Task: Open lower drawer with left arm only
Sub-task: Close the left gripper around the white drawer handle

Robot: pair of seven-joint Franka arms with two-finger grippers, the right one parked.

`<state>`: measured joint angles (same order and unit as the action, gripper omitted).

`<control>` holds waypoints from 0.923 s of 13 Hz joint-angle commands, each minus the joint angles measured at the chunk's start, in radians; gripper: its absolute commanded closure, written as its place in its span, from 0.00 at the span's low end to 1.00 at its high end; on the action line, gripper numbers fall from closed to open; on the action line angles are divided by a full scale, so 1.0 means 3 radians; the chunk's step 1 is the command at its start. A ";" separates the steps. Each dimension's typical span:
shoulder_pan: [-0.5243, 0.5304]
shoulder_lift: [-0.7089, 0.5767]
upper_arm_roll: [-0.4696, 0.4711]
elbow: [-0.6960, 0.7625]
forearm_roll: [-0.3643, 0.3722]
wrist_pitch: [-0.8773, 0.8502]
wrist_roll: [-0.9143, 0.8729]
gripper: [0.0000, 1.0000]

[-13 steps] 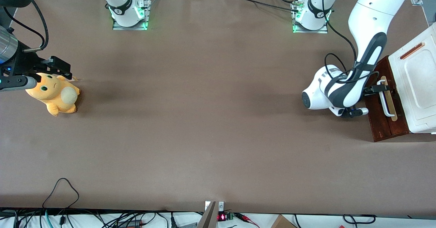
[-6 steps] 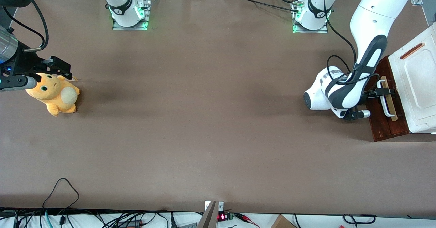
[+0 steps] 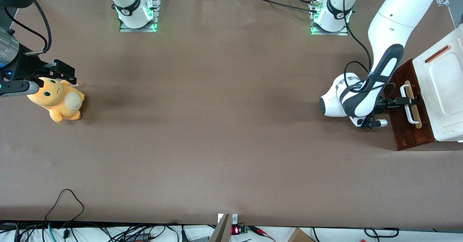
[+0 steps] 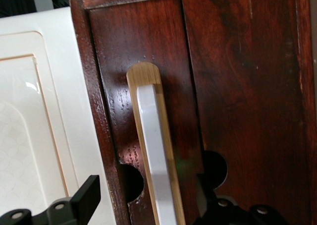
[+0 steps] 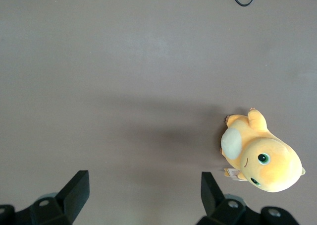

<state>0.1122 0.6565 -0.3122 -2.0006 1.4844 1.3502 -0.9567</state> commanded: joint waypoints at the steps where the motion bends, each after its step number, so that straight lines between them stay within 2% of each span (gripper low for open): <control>1: 0.0015 -0.0015 -0.0018 -0.0182 0.0160 -0.0062 -0.0261 0.15; 9: 0.0137 -0.0020 -0.0013 -0.0209 0.0242 -0.0067 -0.0334 0.21; 11: 0.0148 -0.0005 -0.0018 -0.0209 0.0293 -0.0067 -0.0334 0.29; 12: 0.0143 -0.0005 -0.0018 -0.0209 0.0298 -0.0067 -0.0334 0.36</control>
<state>0.1441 0.6583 -0.3082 -2.0524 1.5411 1.3386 -1.0499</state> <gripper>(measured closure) 0.273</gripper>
